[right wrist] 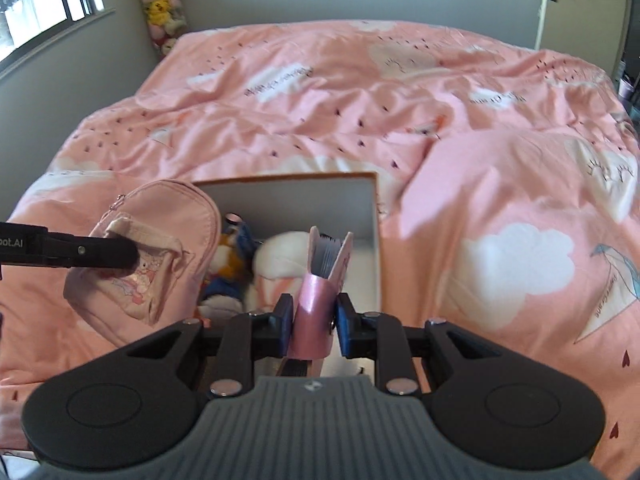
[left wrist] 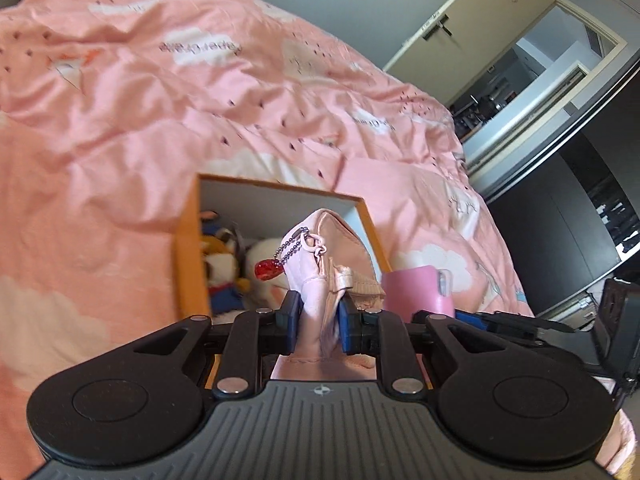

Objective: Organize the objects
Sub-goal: 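Carry the pouch and the wallet over the orange box with both grippers, then lower the pouch and wallet into the box beside the panda and open both grippers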

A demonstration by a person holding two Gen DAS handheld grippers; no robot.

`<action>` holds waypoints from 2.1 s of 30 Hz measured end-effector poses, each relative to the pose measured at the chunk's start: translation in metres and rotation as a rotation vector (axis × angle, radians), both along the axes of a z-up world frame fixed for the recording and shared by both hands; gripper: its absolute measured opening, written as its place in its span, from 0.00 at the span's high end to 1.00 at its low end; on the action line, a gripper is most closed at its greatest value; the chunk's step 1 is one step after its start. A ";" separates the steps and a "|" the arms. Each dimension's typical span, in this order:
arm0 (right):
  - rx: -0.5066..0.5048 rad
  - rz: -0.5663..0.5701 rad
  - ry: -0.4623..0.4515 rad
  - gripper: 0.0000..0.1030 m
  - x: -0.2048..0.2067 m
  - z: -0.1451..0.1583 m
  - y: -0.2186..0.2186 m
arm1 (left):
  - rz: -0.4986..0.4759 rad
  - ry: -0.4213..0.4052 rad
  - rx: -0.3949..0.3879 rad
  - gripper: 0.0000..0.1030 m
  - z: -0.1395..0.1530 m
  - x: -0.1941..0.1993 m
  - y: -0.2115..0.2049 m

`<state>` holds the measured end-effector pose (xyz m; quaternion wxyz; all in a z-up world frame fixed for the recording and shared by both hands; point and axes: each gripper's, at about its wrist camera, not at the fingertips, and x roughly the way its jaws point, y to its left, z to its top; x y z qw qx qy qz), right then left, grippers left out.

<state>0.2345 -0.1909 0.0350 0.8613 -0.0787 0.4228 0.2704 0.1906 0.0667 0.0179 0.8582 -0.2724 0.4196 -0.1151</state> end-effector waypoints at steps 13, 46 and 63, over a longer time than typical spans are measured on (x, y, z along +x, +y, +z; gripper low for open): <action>0.001 -0.012 0.017 0.77 0.014 -0.011 -0.017 | -0.003 0.129 0.017 0.79 -0.041 0.043 -0.064; -0.102 0.072 0.001 0.78 0.074 -0.048 0.028 | -0.025 0.226 0.050 0.60 -0.067 0.119 -0.066; -0.212 0.130 0.031 0.74 0.081 -0.055 0.049 | -0.137 0.237 0.024 0.71 -0.065 0.102 -0.044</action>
